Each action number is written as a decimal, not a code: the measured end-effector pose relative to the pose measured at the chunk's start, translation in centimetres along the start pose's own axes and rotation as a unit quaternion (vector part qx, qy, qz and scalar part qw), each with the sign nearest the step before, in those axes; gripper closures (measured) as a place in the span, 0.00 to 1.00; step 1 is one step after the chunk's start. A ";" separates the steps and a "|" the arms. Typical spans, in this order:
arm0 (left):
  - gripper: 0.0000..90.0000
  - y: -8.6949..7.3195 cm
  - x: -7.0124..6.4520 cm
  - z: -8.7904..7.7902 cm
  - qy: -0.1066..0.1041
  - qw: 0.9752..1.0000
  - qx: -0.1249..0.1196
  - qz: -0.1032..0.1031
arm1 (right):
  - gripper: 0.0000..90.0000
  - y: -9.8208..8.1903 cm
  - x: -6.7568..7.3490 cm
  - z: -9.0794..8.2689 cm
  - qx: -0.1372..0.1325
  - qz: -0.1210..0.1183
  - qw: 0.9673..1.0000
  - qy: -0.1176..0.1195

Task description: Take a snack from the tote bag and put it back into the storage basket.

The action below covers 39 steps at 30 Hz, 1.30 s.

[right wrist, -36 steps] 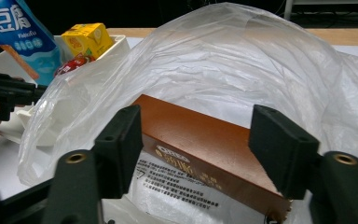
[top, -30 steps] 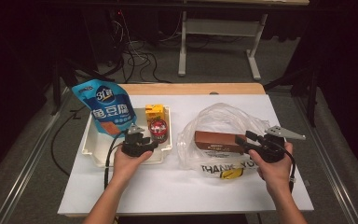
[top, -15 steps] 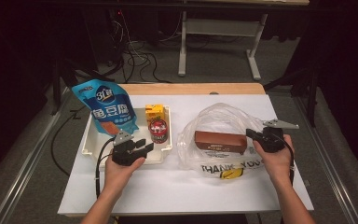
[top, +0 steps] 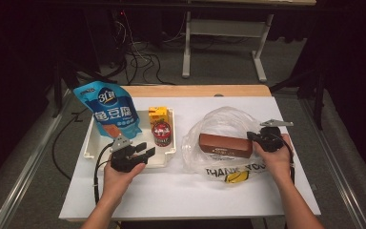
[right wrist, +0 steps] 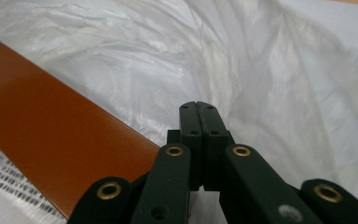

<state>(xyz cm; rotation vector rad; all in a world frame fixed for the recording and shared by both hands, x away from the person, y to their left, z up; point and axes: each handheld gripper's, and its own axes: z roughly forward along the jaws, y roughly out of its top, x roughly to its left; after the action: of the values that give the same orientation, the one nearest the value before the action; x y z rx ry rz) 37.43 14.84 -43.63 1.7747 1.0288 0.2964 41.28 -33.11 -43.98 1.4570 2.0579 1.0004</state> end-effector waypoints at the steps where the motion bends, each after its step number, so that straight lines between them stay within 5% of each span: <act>1: 0.58 0.0 0.1 0.0 -0.001 1.000 0.000 -0.004 | 1.00 -0.2 0.0 -0.2 -0.001 0.001 1.000 0.003; 17: 0.56 -0.2 0.3 0.2 -0.004 1.000 0.006 -0.013 | 0.99 -3.0 1.6 -3.0 -0.006 -0.009 0.998 0.057; 25: 0.56 -0.4 0.1 0.4 -0.008 1.000 0.009 -0.010 | 0.65 -2.4 2.0 -5.3 -0.068 -0.018 0.993 0.096; 31: 0.56 -0.5 -0.1 0.6 -0.010 1.000 0.014 -0.008 | 0.47 -2.3 3.7 -4.0 -0.032 -0.059 0.991 0.115; 39: 0.55 -0.6 -0.3 0.7 -0.013 1.000 0.018 -0.001 | 0.29 -2.9 4.4 -2.4 0.025 -0.084 0.991 0.099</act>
<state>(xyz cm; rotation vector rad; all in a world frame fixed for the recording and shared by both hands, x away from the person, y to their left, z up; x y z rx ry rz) 37.40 14.23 -44.40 1.8058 1.0231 0.2530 36.22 -30.28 -44.40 1.2260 2.3174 1.0686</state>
